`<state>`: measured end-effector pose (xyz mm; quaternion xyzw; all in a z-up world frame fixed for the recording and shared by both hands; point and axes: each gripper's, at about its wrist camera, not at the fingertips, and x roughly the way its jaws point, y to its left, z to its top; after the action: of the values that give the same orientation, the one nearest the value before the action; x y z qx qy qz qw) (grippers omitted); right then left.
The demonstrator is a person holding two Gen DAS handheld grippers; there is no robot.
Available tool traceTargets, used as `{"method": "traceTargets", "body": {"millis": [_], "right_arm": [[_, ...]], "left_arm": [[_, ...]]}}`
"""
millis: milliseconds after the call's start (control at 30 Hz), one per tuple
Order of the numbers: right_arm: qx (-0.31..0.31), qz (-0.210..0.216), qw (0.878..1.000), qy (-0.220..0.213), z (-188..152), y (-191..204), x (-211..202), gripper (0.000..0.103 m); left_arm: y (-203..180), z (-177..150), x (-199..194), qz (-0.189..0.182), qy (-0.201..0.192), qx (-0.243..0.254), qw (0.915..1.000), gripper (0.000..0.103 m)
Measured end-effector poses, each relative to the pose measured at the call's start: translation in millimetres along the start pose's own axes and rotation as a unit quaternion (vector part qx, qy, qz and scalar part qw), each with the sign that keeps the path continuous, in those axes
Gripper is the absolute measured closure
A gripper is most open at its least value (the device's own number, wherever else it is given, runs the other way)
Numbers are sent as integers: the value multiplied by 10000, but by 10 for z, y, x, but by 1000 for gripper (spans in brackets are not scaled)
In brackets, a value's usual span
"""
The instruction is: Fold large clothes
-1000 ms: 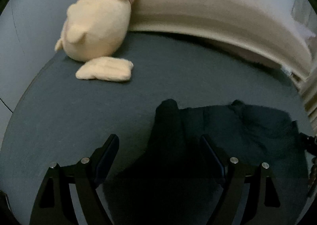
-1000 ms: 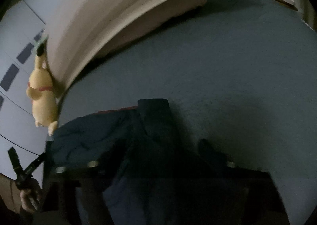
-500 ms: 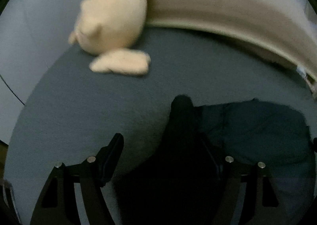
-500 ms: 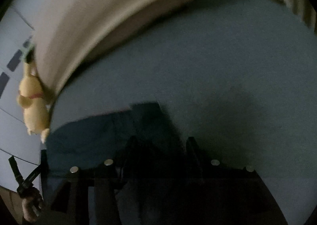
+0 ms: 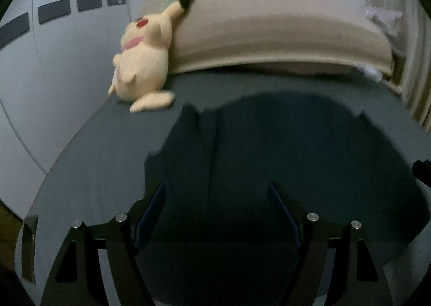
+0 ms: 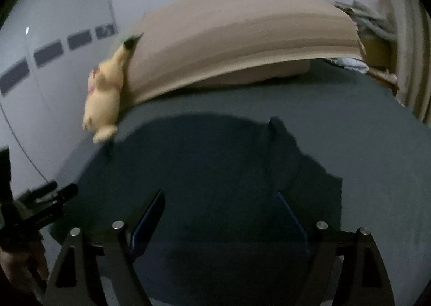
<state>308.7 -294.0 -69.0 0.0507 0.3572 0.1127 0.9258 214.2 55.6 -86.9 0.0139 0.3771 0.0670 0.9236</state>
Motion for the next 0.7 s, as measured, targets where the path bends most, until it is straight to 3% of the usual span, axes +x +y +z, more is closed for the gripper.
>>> {"method": "traceTargets", "body": {"millis": [67,133,500,600,700], "right_arm": [[-159,-201,9995,157,-169,23,163,17],[-250,-436,9980,370,-311,3,334,17],[-380,-647,9947,705,-550,-9,580,18],[-218,-634,9937,894,-435,-33,523,19],[-131,-561,9974,433,-332,0,160,18]], "left_arm": [[-13,-130,144,150,218,18,9996,25],[11,-232,208,312,135,22,9994,22],[-36,-386,433,554,264,263,9978,19],[7,-282,294,464,413,213,9978,21],[149,-246,-64,471,-4,-71,9989,21]]}}
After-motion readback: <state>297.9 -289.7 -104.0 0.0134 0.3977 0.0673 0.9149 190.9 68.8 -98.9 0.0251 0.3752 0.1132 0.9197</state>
